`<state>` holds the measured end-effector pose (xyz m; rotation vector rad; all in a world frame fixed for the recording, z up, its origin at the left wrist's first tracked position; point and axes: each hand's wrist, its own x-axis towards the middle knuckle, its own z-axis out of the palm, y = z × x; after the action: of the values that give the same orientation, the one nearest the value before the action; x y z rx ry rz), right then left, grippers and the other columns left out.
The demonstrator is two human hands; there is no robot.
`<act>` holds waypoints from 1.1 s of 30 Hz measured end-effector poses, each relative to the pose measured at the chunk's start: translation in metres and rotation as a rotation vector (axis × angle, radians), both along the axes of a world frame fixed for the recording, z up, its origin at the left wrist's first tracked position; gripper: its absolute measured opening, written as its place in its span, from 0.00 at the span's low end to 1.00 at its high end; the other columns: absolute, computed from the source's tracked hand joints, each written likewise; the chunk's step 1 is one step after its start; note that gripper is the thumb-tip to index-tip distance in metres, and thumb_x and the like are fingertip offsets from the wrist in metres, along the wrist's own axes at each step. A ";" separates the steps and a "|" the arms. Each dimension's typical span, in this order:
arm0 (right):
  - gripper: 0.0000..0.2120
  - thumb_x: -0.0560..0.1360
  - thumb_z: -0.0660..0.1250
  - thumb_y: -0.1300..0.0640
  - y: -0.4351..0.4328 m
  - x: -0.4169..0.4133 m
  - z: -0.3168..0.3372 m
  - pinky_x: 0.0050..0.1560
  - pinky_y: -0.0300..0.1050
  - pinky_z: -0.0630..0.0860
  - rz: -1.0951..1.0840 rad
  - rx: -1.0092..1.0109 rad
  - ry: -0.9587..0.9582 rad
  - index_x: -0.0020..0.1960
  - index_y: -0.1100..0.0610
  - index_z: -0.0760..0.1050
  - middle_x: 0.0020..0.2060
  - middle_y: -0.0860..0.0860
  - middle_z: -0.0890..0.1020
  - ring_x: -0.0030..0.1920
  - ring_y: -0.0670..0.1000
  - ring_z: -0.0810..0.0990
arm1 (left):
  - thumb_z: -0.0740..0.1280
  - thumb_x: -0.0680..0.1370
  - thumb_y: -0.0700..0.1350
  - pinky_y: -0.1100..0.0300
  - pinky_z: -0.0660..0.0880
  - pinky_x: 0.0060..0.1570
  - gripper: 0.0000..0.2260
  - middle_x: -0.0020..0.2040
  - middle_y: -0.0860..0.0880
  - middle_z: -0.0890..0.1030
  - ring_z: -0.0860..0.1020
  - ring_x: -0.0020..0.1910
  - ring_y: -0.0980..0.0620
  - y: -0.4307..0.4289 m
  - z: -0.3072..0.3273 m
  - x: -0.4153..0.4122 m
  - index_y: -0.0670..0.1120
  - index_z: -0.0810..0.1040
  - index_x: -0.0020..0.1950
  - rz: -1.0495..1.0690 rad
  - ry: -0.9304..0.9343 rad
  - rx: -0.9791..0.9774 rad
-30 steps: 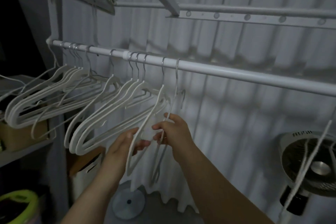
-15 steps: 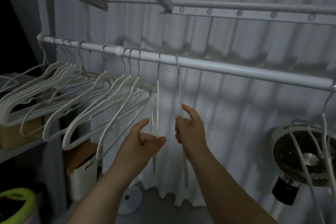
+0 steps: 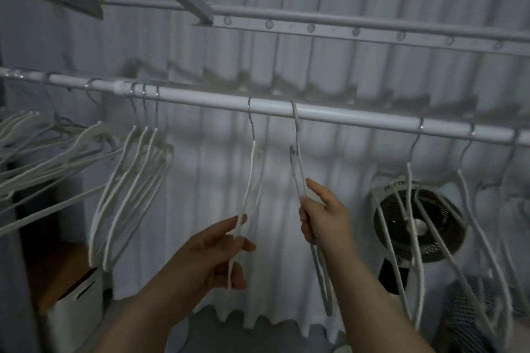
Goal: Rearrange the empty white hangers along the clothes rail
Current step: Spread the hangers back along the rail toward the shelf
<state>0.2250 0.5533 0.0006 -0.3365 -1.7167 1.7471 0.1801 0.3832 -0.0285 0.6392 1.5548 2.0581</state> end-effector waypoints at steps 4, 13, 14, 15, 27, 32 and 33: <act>0.19 0.77 0.58 0.66 0.024 0.022 0.000 0.17 0.30 0.59 -0.082 -0.026 -0.010 0.66 0.54 0.69 0.25 0.53 0.68 0.14 0.41 0.61 | 0.60 0.75 0.35 0.61 0.75 0.23 0.12 0.32 0.49 0.82 0.74 0.20 0.51 0.026 -0.004 0.011 0.49 0.78 0.50 -0.078 -0.010 0.013; 0.20 0.77 0.58 0.67 0.066 0.065 0.003 0.16 0.28 0.56 -0.205 -0.034 -0.015 0.67 0.56 0.67 0.15 0.48 0.69 0.12 0.43 0.61 | 0.61 0.75 0.34 0.60 0.76 0.25 0.14 0.35 0.47 0.80 0.74 0.22 0.51 0.072 -0.009 0.034 0.51 0.78 0.50 -0.175 0.017 0.011; 0.20 0.77 0.58 0.67 0.069 0.069 0.003 0.16 0.28 0.56 -0.208 -0.034 -0.018 0.67 0.56 0.68 0.14 0.48 0.69 0.12 0.43 0.61 | 0.61 0.75 0.34 0.60 0.76 0.25 0.14 0.34 0.47 0.80 0.74 0.22 0.51 0.077 -0.010 0.036 0.51 0.78 0.50 -0.181 0.013 0.014; 0.20 0.77 0.58 0.67 0.071 0.071 0.002 0.16 0.29 0.56 -0.209 -0.035 -0.019 0.67 0.55 0.68 0.15 0.48 0.70 0.12 0.43 0.61 | 0.61 0.76 0.33 0.60 0.77 0.25 0.14 0.34 0.48 0.80 0.74 0.21 0.51 0.081 -0.010 0.039 0.51 0.78 0.50 -0.187 0.012 0.014; 0.20 0.77 0.58 0.66 0.076 0.077 0.001 0.17 0.29 0.57 -0.199 -0.018 -0.010 0.67 0.54 0.68 0.15 0.47 0.70 0.13 0.43 0.63 | 0.62 0.75 0.33 0.59 0.78 0.30 0.15 0.31 0.47 0.80 0.75 0.21 0.51 0.096 -0.015 0.043 0.54 0.76 0.50 -0.195 0.043 -0.017; 0.21 0.77 0.58 0.67 0.072 0.074 0.002 0.17 0.29 0.57 -0.170 -0.021 -0.001 0.68 0.55 0.66 0.19 0.50 0.70 0.12 0.43 0.63 | 0.64 0.74 0.35 0.57 0.79 0.31 0.15 0.35 0.45 0.74 0.76 0.22 0.52 0.094 -0.014 0.041 0.55 0.76 0.51 -0.189 0.057 -0.009; 0.20 0.77 0.57 0.67 0.072 0.073 0.002 0.17 0.29 0.57 -0.164 -0.018 0.000 0.68 0.55 0.66 0.21 0.52 0.69 0.13 0.43 0.63 | 0.64 0.74 0.35 0.58 0.79 0.30 0.15 0.35 0.45 0.74 0.76 0.22 0.52 0.093 -0.013 0.040 0.55 0.76 0.51 -0.192 0.059 -0.005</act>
<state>0.2979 0.6250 0.0022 -0.4715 -1.6260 1.6448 0.2205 0.4764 -0.0413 0.8201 1.4687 1.9076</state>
